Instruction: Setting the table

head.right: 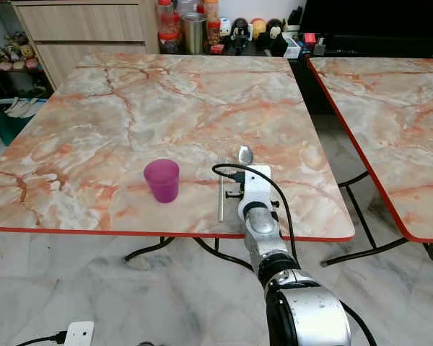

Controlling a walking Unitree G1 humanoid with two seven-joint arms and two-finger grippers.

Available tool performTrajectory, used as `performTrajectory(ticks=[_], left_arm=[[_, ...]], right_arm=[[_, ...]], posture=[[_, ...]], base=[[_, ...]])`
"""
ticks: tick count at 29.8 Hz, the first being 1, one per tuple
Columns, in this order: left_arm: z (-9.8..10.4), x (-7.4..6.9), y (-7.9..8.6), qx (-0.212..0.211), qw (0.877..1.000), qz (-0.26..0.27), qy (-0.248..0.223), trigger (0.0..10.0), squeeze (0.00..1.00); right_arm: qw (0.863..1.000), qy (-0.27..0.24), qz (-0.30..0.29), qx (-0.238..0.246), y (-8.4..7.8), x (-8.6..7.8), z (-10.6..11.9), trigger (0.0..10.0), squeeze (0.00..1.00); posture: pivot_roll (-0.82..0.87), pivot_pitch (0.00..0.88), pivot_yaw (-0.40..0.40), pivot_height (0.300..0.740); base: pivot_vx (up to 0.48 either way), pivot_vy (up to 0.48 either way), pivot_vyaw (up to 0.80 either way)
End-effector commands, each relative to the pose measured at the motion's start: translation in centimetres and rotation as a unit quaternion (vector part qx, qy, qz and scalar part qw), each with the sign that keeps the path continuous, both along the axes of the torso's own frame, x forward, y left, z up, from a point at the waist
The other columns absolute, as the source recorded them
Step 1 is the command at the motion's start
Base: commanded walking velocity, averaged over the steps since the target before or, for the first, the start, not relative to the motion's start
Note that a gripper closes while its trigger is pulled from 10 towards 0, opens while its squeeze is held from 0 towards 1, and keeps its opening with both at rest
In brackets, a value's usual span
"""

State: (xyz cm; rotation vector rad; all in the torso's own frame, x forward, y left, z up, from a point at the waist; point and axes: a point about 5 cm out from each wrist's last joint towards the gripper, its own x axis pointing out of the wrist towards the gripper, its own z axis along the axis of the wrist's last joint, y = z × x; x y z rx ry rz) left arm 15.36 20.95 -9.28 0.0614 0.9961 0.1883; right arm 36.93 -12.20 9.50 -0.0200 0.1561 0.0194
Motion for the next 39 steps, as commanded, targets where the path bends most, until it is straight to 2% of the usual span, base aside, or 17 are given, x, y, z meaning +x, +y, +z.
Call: performTrajectory(ticks=[1, 4, 10, 33, 36, 39], left_arm=[[0.0, -0.1, 0.0, -0.005, 1.000, 0.003, -0.002, 10.0, 0.00], [0.0, 0.1, 0.0, 0.002, 1.000, -0.009, 0.003, 10.0, 0.00], [0.2, 0.4, 0.0, 0.003, 1.000, -0.007, -0.006, 10.0, 0.00], [0.0, 0.1, -0.3, 0.003, 1.000, 0.010, -0.005, 10.0, 0.00], [0.0, 0.1, -0.3, 0.003, 1.000, 0.009, -0.005, 10.0, 0.00], [0.0, 0.1, -0.3, 0.002, 1.000, 0.009, -0.004, 10.0, 0.00]], right_arm=[[0.999, -0.035, 0.012, 0.001, 0.5, 0.5, 1.4, 10.0, 0.00], [0.997, -0.068, 0.027, 0.003, 0.9, 0.6, 2.3, 10.0, 0.00], [0.995, -0.096, 0.040, -0.003, 1.0, 0.8, 3.2, 10.0, 0.00], [0.993, -0.104, 0.052, -0.011, 1.0, 1.0, 3.8, 10.0, 0.00], [0.992, -0.109, 0.060, -0.024, 1.1, 1.0, 3.9, 10.0, 0.00], [0.992, -0.111, 0.061, -0.026, 1.1, 1.0, 3.8, 10.0, 0.00]], posture=[[0.14, 0.035, -0.005, 0.715], [0.14, 0.032, -0.004, 0.715], [0.13, 0.058, -0.007, 0.715], [0.12, 0.087, -0.019, 0.715], [0.11, 0.090, -0.018, 0.715], [0.11, 0.090, -0.017, 0.715]], base=[[0.000, 0.000, 0.00], [0.000, 0.000, 0.00], [0.000, 0.000, 0.00], [0.000, -0.335, 0.00], [0.000, -0.349, 0.00], [0.000, -0.349, 0.60]])
